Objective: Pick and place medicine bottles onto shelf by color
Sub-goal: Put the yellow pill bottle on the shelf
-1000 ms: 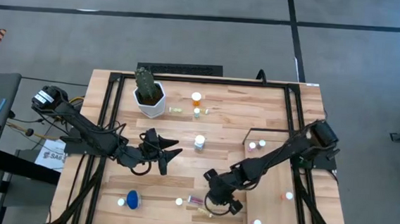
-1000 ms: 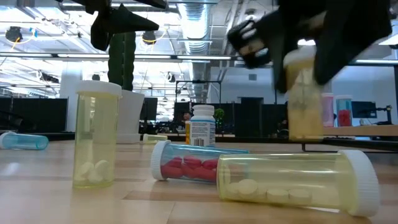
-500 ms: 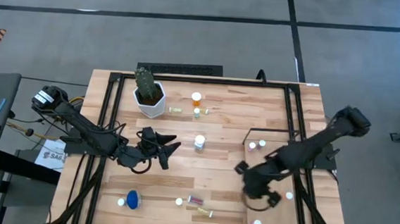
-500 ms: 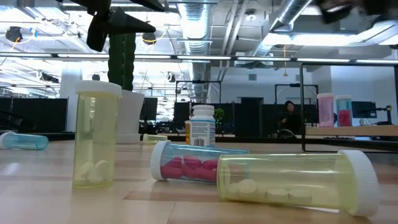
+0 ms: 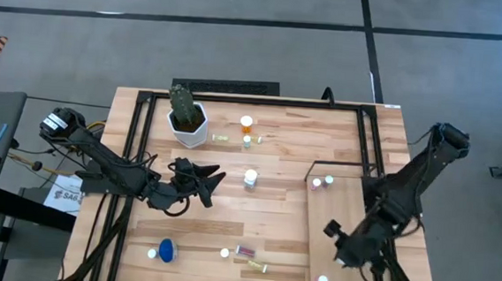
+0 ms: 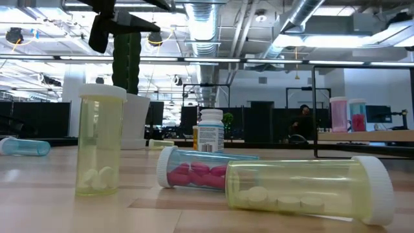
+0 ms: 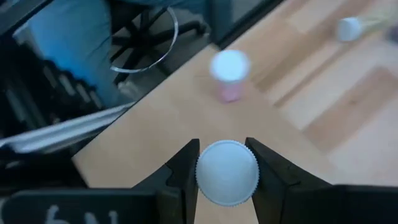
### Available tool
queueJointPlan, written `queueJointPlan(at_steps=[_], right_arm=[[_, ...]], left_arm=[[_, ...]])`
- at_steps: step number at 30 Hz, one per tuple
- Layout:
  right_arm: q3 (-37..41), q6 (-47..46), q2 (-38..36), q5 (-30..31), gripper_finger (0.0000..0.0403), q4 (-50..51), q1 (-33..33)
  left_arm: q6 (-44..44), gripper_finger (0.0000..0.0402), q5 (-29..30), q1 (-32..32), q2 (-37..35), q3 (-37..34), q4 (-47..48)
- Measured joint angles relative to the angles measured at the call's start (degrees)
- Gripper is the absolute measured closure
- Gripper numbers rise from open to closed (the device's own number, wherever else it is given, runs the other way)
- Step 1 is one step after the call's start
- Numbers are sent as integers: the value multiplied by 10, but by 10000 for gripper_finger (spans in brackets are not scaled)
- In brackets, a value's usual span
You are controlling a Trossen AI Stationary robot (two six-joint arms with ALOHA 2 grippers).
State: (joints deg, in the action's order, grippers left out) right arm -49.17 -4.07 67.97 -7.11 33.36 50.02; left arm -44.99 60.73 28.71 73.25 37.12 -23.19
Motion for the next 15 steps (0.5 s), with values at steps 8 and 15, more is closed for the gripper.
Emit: queueJointPlan(at_steps=[8, 15], right_arm=[[0, 43, 53, 41, 270, -29, 68], [0, 78, 95, 41, 269, -90, 81]], left_arm=[[19, 219, 14, 0, 0, 0, -72], [7, 219, 29, 0, 0, 0, -75]])
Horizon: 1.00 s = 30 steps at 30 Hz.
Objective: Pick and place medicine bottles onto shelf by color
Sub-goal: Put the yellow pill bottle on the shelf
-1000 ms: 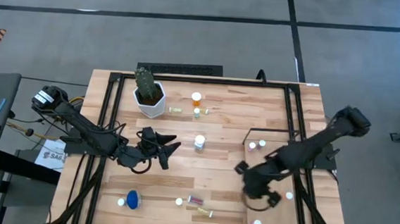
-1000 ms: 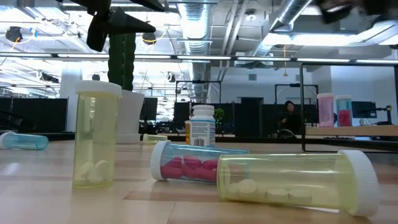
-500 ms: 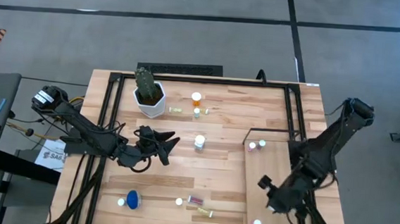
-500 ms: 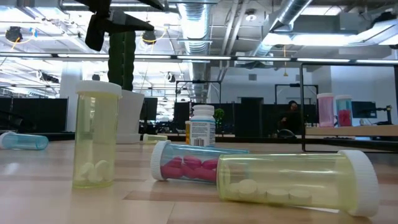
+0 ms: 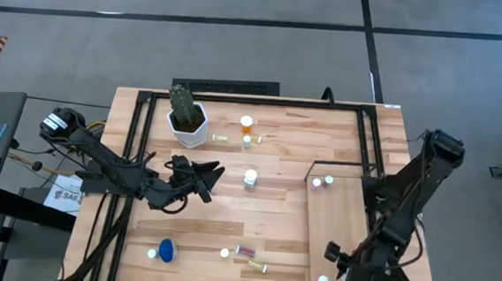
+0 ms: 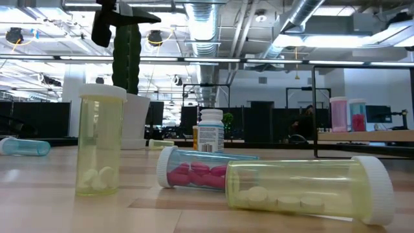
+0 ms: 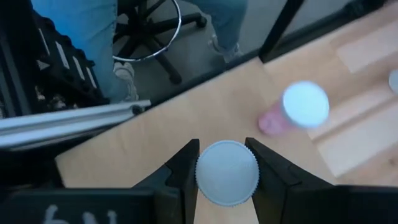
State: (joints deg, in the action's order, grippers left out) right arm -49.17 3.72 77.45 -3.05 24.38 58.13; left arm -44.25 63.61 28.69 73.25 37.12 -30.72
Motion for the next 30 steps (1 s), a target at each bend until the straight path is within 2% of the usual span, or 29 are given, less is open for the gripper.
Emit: queueJointPlan(at_steps=[14, 21, 30], right_arm=[[0, 23, 56, -16, 270, -84, -9], [0, 12, 74, -43, 270, -87, -9], [0, 12, 73, -44, 256, -92, -9]], left_arm=[[0, 219, 0, 0, 0, 0, 1], [0, 219, 0, 0, 0, 0, 2], [0, 219, -2, 0, 0, 0, 3]])
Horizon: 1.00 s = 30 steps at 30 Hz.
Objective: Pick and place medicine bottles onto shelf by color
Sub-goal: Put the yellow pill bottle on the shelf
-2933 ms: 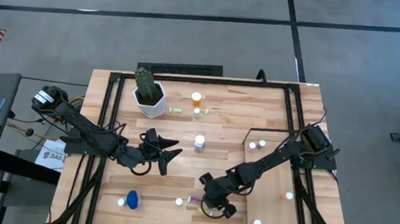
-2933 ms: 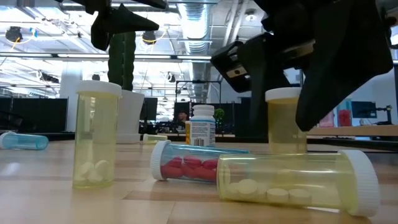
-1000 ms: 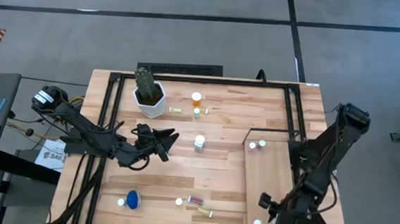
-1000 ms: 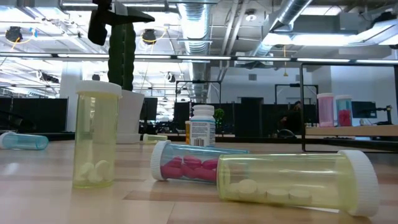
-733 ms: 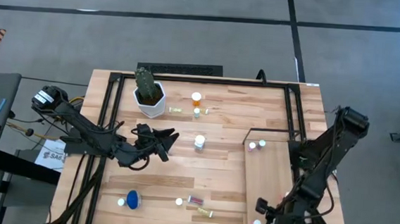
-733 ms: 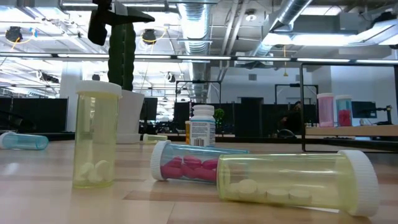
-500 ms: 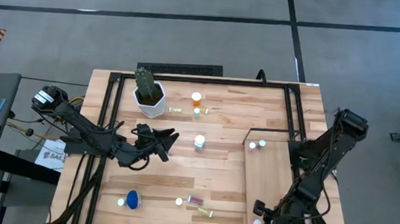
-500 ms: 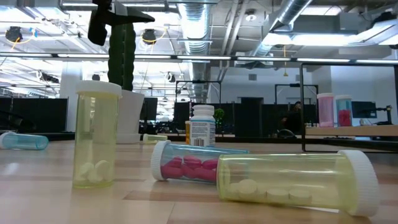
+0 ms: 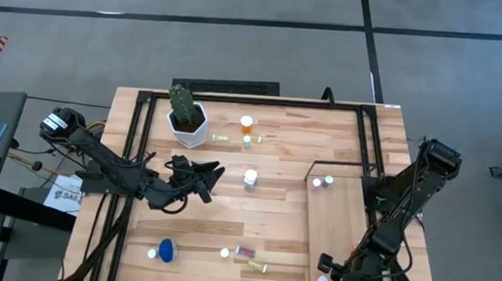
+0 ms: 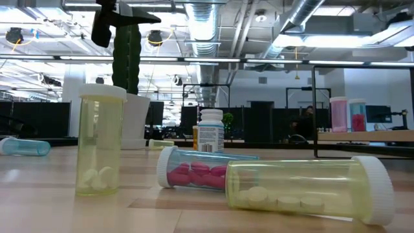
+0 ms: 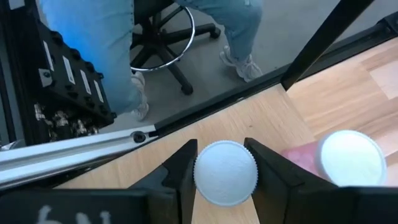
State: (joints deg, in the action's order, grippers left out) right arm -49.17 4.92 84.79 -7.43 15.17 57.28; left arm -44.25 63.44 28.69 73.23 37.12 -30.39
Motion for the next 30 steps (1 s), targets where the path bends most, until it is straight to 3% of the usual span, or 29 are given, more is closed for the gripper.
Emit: queueJointPlan(at_steps=[14, 30], right_arm=[[0, -1, -16, -4, 175, 24, 0], [0, -64, -197, 14, 168, 227, -62]], left_arm=[[3, 219, -1, 0, 0, 0, 1], [3, 219, -12, 0, 0, 0, 1]])
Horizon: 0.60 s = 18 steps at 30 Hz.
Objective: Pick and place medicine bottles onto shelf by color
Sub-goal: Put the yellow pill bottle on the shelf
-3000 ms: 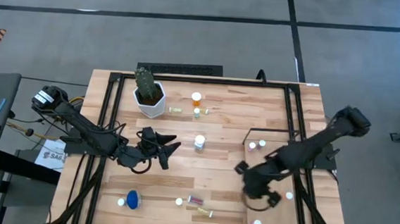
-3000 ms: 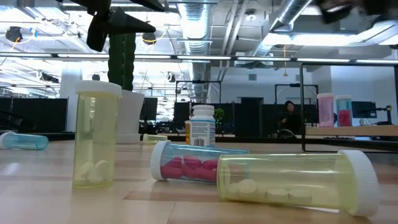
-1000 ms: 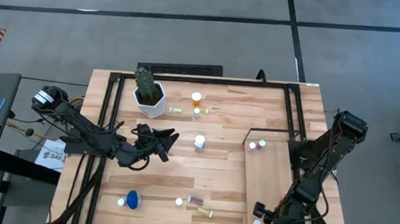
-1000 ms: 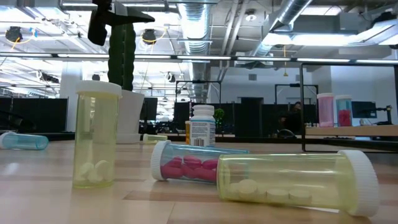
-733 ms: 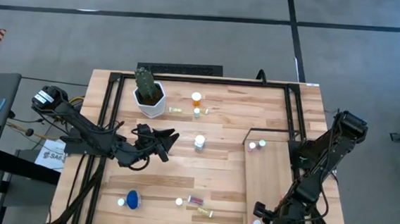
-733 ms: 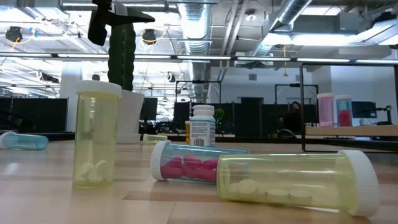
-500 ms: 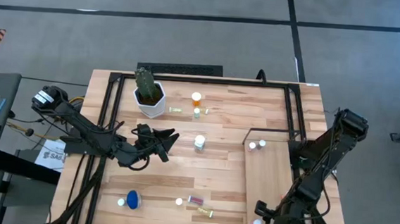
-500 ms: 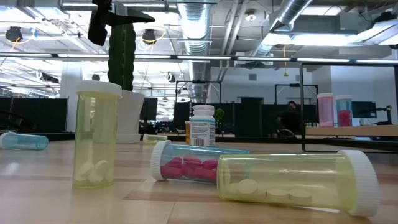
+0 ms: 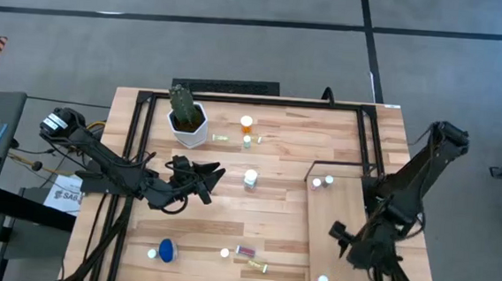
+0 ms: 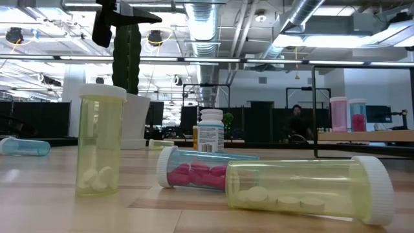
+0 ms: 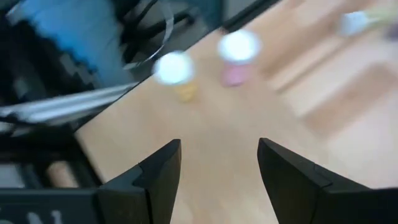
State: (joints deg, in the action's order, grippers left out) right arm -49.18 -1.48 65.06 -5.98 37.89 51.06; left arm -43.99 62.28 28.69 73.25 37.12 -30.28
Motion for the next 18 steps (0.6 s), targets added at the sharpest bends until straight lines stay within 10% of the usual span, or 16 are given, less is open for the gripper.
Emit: queueJointPlan(at_steps=[10, 18], right_arm=[[0, -16, -90, 119, 168, -31, -141], [0, -17, -1, 120, 168, -224, -255]], left_arm=[[-3, 219, -5, 0, 0, 0, 0], [1, 219, -5, 0, 0, 0, 13]])
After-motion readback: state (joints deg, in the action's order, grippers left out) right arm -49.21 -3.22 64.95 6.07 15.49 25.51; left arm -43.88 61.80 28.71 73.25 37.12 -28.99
